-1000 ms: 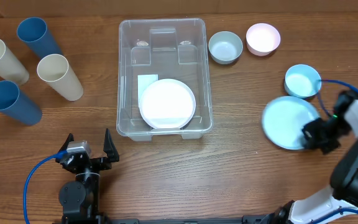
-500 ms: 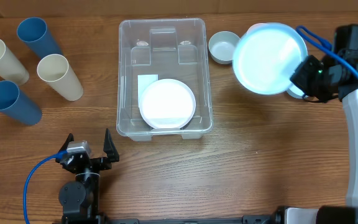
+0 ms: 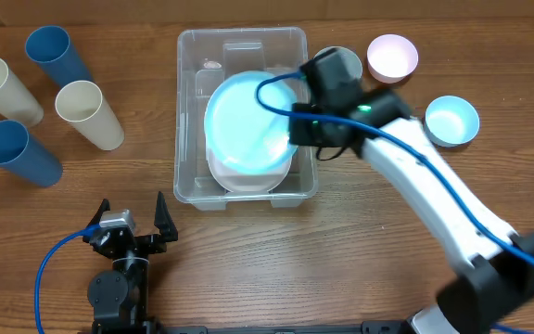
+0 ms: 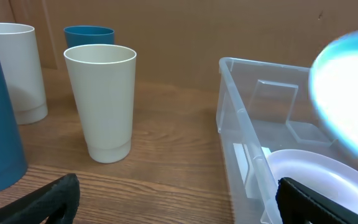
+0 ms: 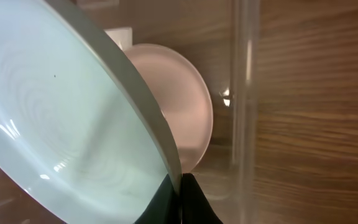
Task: Pack container
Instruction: 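Lift the light-blue plate and lower it onto the plates in the bin, then release the plate and grip the light-blue bowl rim with the right gripper, then carry the light-blue bowl into the bin's back corner with the right gripper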
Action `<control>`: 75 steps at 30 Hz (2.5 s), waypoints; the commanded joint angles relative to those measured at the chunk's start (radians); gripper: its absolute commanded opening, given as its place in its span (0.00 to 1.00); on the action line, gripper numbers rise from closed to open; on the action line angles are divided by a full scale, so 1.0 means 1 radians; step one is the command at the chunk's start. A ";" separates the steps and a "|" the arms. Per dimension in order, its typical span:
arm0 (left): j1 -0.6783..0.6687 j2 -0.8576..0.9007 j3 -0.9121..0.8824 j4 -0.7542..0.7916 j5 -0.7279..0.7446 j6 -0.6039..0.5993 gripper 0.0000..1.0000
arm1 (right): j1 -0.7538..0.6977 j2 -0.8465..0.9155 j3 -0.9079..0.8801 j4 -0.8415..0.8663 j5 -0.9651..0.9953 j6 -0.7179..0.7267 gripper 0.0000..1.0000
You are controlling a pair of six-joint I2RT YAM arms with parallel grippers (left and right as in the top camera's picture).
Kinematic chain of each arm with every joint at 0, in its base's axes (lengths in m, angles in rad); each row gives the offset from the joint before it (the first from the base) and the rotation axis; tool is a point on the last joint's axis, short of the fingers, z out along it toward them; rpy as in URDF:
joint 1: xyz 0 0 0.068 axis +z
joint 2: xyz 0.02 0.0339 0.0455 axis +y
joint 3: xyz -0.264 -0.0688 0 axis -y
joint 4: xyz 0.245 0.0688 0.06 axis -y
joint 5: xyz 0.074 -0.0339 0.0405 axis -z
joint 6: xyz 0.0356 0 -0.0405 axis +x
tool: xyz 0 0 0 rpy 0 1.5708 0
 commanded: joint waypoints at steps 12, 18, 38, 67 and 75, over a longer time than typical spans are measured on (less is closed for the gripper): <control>0.004 -0.008 -0.003 0.001 0.014 0.018 1.00 | 0.031 0.135 0.021 0.013 -0.005 -0.029 0.66; 0.004 -0.008 -0.003 0.001 0.014 0.018 1.00 | 0.031 0.134 0.026 0.002 -0.027 -0.091 0.61; 0.004 -0.008 -0.003 0.001 0.014 0.018 1.00 | -0.809 0.355 0.479 -0.418 0.106 0.046 0.76; 0.004 -0.008 -0.003 0.001 0.014 0.018 1.00 | -0.868 0.563 0.316 -0.312 0.108 0.071 0.04; 0.004 -0.008 -0.003 0.001 0.014 0.018 1.00 | -0.779 0.404 0.702 -0.514 0.127 -0.023 0.04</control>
